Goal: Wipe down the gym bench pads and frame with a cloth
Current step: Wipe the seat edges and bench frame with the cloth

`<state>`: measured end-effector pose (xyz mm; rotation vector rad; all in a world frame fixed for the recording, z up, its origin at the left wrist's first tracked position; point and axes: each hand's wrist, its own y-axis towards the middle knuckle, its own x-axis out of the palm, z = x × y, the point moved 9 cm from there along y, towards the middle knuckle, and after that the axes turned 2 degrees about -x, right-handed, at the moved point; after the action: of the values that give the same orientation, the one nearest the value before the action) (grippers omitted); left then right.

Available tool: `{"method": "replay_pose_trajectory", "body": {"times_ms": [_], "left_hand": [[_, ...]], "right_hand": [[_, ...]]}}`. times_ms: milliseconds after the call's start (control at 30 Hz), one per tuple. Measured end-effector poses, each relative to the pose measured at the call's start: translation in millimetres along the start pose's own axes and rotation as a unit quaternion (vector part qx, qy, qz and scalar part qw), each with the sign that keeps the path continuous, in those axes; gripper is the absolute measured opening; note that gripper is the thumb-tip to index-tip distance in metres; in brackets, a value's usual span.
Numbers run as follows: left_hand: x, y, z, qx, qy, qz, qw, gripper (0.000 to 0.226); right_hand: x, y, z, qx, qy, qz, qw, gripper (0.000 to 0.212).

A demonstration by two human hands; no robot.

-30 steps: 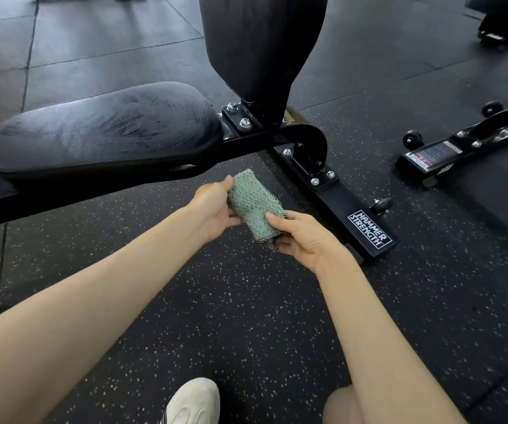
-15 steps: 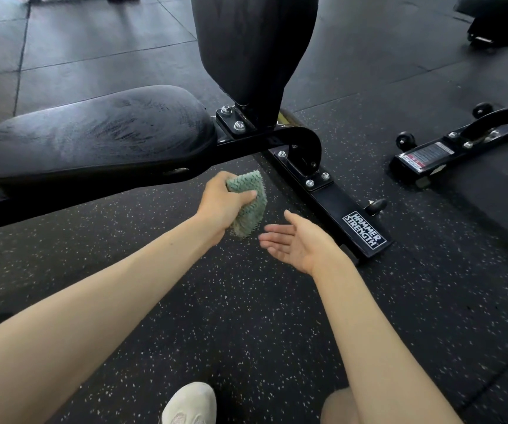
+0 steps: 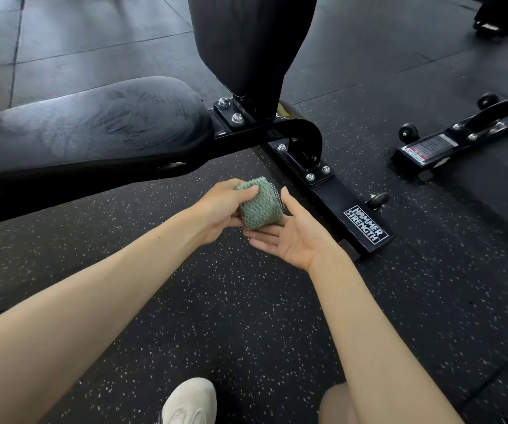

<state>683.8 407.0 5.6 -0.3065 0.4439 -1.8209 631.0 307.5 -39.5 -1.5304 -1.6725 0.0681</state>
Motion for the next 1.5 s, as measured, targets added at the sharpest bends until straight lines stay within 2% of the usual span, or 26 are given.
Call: {"method": "replay_pose_trajectory", "body": {"times_ms": [100,267,333,433,500,600,633,767,900,967,1067,1133,1167,1200,1267,1300,1367,1433,1500], "left_hand": [[7,-3,-3,-0.019,-0.009,-0.042,0.999,0.008],[5,-3,-7,-0.03,-0.028,-0.041,0.998,0.006],[-5,-2,-5,-0.007,0.037,0.027,0.999,0.005],[-22,2,-2,0.041,0.141,0.14,0.979,0.016],[-21,4,-11,0.002,0.096,0.118,0.988,0.034],[-2,-4,-28,-0.087,0.022,-0.005,0.996,0.038],[-1,-5,-28,-0.084,0.014,-0.013,0.996,0.037],[-25,-5,-19,-0.037,-0.04,0.066,0.996,0.036],[-42,-7,-10,0.001,0.078,0.059,0.995,0.052],[-54,-11,1,0.031,0.187,0.068,0.98,0.06],[-57,-23,18,0.088,0.38,0.051,0.919,0.039],[-55,-37,35,0.161,0.494,0.076,0.851,0.032],[-53,-48,47,0.223,0.545,0.104,0.801,0.034],[-48,-60,59,0.302,0.593,0.136,0.733,0.035],[-36,-87,76,0.451,0.657,0.188,0.574,0.032],[-31,-95,79,0.503,0.669,0.195,0.511,0.028],[-26,-96,78,0.555,0.694,0.19,0.417,0.025],[-28,-84,74,0.553,0.722,0.188,0.369,0.034],[-33,-75,67,0.544,0.74,0.183,0.351,0.034]], "right_hand": [[1,4,-1,-0.023,-0.045,0.008,0.999,0.067],[-2,10,-2,-0.063,-0.046,0.044,0.996,0.041],[-2,12,-3,-0.073,-0.052,0.054,0.994,0.033],[-4,14,-7,-0.101,-0.022,0.079,0.991,0.025],[0,13,-10,-0.117,0.033,0.061,0.991,0.021],[4,11,-13,-0.135,0.038,0.044,0.989,0.019],[5,11,-14,-0.14,0.021,0.05,0.989,0.02],[10,15,-12,-0.154,-0.06,0.08,0.983,0.022],[27,19,-12,-0.16,-0.088,0.044,0.982,0.031],[35,19,-11,-0.165,-0.114,0.038,0.979,0.036],[44,19,-13,-0.194,-0.18,0.044,0.963,0.043],[54,18,-23,-0.236,-0.268,0.044,0.933,0.05],[59,17,-31,-0.261,-0.303,0.044,0.916,0.052],[65,16,-40,-0.289,-0.325,0.048,0.899,0.054],[77,15,-56,-0.337,-0.339,0.058,0.876,0.058],[83,16,-61,-0.351,-0.34,0.058,0.871,0.063],[96,19,-66,-0.364,-0.34,0.044,0.866,0.069],[108,22,-66,-0.364,-0.337,0.024,0.868,0.071],[115,24,-62,-0.355,-0.331,0.013,0.874,0.073]]}}
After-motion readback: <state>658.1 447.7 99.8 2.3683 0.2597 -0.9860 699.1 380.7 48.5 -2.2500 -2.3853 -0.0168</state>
